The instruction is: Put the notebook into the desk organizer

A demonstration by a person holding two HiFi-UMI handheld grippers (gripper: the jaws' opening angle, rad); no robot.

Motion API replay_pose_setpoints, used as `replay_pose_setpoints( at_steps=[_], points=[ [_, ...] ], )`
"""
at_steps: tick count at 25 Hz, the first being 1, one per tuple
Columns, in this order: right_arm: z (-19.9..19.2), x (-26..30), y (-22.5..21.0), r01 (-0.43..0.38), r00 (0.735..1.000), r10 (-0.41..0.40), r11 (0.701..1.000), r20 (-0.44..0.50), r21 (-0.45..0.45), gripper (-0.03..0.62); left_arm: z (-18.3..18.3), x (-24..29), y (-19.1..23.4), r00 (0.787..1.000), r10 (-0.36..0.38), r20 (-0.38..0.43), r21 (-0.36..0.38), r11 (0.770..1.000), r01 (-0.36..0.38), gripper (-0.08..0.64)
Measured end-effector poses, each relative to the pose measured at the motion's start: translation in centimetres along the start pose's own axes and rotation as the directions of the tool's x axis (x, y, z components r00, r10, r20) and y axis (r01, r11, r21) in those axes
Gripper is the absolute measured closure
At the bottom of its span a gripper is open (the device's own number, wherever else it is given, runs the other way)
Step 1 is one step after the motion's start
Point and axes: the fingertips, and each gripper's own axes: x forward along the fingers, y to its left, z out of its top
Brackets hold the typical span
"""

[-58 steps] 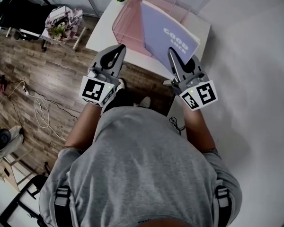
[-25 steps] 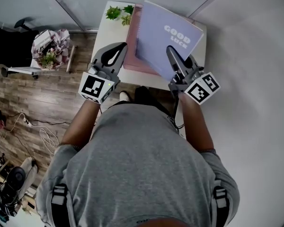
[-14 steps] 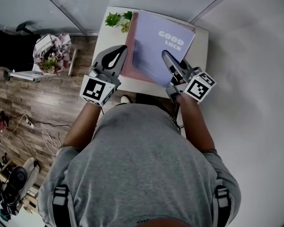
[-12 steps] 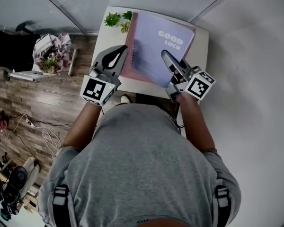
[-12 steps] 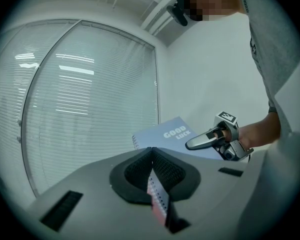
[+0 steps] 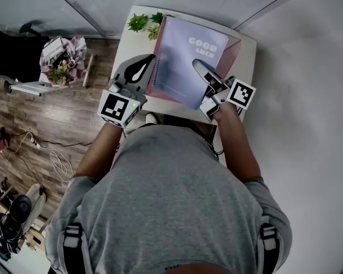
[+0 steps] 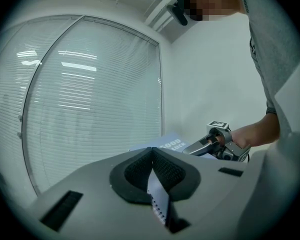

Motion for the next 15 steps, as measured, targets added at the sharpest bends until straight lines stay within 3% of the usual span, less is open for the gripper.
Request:
replay_pose_setpoints(
  at_steps=[6,15],
  points=[
    [-0.2,0.6,-0.7,0.010,1.000,-0.008,0.997,-0.023,0.075,0.551,0.9,-0.2,0.2,1.000,0.011,0.010,0.003,1.000,-0.011,0.540],
    [-0.1,1.2,-2.3,0.074,0.996,-0.069,0.994,-0.061,0.083,0.546,1.1,0.3,0.5,1.000,0.027,-0.002,-0.009,1.000,-0.027,0.540]
  ],
)
